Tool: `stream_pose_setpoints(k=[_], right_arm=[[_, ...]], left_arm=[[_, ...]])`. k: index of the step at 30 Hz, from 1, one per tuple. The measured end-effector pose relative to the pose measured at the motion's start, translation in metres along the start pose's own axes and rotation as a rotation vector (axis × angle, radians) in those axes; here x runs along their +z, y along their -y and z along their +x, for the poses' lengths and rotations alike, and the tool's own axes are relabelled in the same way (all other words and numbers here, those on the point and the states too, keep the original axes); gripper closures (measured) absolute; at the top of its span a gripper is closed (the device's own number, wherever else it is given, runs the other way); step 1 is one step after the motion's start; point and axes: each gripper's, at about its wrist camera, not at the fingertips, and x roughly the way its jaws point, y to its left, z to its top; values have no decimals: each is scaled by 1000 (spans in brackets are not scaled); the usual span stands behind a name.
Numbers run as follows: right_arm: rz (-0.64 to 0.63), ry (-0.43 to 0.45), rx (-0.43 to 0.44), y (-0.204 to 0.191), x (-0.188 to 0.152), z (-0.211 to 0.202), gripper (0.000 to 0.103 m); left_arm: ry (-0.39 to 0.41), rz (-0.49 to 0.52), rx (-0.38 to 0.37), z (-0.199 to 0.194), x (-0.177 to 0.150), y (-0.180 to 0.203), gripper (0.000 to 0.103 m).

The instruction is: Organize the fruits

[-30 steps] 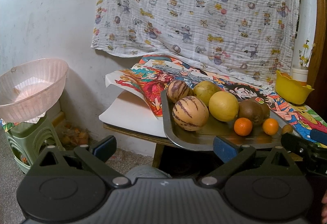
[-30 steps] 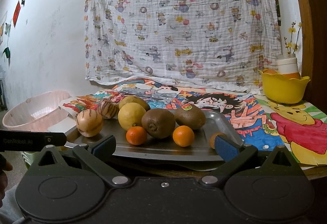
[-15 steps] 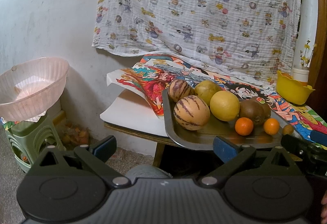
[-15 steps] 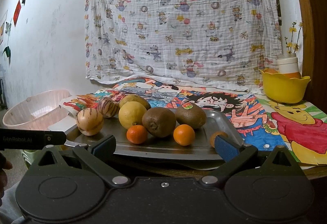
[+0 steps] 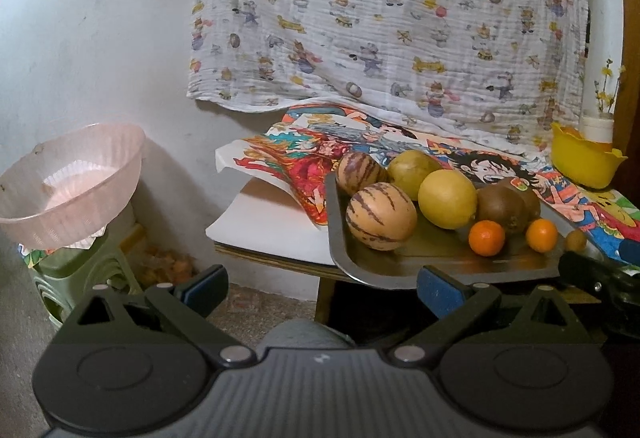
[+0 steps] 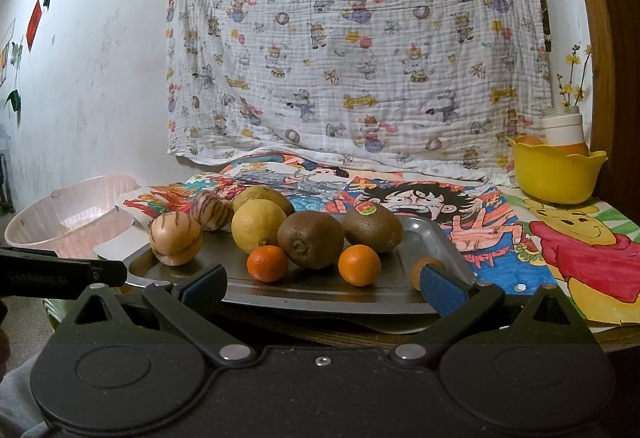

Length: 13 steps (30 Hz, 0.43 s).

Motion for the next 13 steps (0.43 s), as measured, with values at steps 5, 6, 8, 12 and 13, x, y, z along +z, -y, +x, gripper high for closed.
stream_pose_setpoints(k=[5, 6, 8, 12, 13], right_arm=[[-1, 0, 0, -1, 0, 0, 1], [-1, 0, 0, -1, 0, 0, 1], [-1, 0, 0, -1, 0, 0, 1], [0, 1, 1, 0, -1, 0, 1], [1, 3, 2, 0, -1, 0, 1]], left_arm=[[-1, -1, 0, 0, 0, -1, 1], [-1, -1, 1, 0, 0, -1, 1], [-2, -3, -2, 0, 0, -2, 1], [-5, -9, -1, 1, -1, -2, 1], [-7, -9, -1, 1, -1, -3, 1]])
